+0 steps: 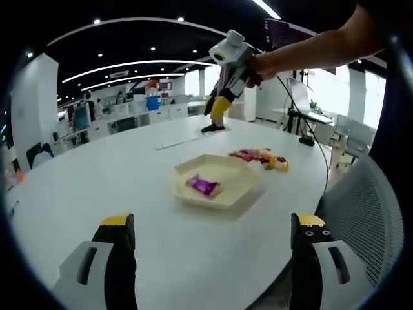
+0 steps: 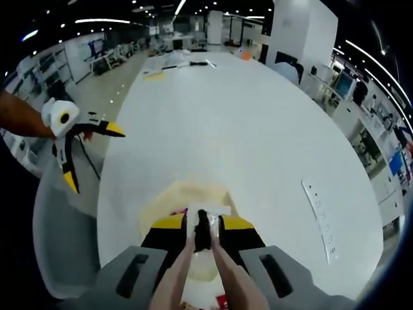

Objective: Place the target food into the container with the food tongs after gripping and lifting it, then release it inside without dropping or visibly crushing the food.

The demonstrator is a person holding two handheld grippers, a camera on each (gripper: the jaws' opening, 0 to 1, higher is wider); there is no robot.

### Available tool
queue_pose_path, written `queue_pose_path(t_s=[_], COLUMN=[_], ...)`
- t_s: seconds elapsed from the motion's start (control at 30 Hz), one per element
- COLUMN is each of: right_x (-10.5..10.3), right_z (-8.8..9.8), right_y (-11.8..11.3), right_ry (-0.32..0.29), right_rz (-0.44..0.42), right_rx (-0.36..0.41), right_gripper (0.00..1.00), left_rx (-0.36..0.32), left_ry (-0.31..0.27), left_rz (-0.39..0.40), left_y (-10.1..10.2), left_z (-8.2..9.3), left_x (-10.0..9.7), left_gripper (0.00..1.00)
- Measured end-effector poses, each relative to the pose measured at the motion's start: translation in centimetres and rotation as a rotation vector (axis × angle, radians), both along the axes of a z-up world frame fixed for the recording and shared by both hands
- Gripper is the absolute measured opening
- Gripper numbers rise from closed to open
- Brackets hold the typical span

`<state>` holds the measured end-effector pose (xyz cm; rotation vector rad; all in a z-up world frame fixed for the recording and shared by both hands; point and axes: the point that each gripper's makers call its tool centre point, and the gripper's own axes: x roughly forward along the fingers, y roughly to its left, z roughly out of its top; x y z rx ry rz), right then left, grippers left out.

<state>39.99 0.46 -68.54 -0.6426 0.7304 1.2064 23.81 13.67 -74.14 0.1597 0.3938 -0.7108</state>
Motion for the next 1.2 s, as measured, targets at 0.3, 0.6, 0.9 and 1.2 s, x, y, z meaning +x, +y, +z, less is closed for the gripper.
queue_pose_path(t_s=[0.3,0.6,0.9,1.2], right_x=[-0.3,-0.3,-0.4,-0.7], right_z=[0.1,0.2,0.1,-0.1], right_y=[0.3,-0.1,-1.3,-2.9], right_ry=[0.006,0.004,0.005,0.012], right_rz=[0.005,-0.002,-0.024,-0.052], right_rx=[0.018,0.020,0.019,0.019], right_gripper=[0.21,0.22,0.23,0.23], left_rx=[-0.001,-0.002,0.001,0.003], left_ry=[-0.002,-0.001,-0.002,-0.001], left_rz=[0.003,0.002,0.000,-0.001], left_y=[0.1,0.0,0.1,0.1], left_z=[0.0,0.1,0.0,0.0], left_x=[0.1,0.0,0.0,0.0], left_gripper=[0.98,0.97,0.97,0.97])
